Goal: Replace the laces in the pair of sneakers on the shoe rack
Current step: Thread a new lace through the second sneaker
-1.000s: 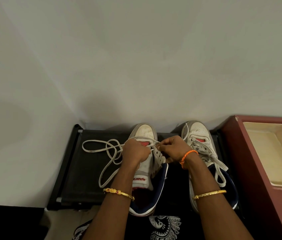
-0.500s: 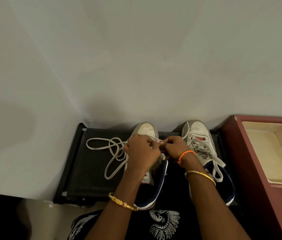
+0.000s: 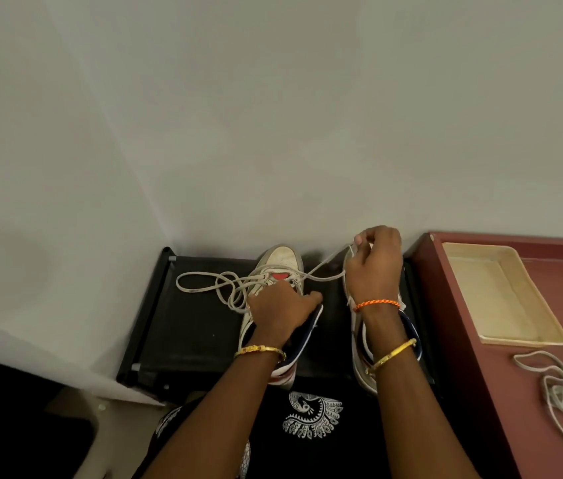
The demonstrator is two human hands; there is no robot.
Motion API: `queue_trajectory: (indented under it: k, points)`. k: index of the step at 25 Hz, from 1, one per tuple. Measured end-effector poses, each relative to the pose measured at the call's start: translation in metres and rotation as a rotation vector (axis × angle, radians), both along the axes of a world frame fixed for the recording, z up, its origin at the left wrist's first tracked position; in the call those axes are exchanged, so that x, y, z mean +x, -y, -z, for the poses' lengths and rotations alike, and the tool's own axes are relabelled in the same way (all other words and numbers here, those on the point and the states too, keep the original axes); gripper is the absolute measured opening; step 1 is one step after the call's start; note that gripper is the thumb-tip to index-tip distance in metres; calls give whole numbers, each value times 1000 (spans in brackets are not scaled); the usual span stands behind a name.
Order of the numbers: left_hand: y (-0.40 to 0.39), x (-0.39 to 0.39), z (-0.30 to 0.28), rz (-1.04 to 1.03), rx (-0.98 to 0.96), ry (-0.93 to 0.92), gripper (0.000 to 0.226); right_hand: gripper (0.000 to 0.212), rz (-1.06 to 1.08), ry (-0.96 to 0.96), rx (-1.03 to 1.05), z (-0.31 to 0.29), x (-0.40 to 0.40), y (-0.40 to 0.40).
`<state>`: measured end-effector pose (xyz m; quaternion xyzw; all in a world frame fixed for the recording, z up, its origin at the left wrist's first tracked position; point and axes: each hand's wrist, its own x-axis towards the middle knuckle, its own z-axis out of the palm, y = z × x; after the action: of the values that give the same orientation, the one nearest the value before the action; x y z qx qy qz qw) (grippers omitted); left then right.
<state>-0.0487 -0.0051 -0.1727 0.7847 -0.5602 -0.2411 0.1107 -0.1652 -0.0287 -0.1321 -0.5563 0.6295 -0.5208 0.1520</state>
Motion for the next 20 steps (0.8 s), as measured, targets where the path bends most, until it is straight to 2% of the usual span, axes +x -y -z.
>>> queue_trajectory:
  k: [4,7,8,10,12,14,17,20]
  points:
    - [-7,-3,16,6,-124,68,56,15,-60,194,-204,-52,0,-16]
    - [-8,-6,24,51,-133,83,54,18,-219,423,-218,-64,12,-15]
    - [-7,-6,26,53,-141,82,54,17,-247,439,-183,-58,17,-12]
    - [-6,-5,27,60,-146,76,53,12,-256,288,8,-25,21,-3]
    - [-6,-5,28,64,-154,65,50,11,-298,37,312,26,21,8]
    - [-4,-4,30,52,-160,52,46,11,-345,-71,542,64,20,17]
    - [-2,-6,30,39,-179,46,45,14,-373,-81,660,76,15,29]
    - [-2,-5,28,37,-169,52,46,15,-453,-180,733,80,12,31]
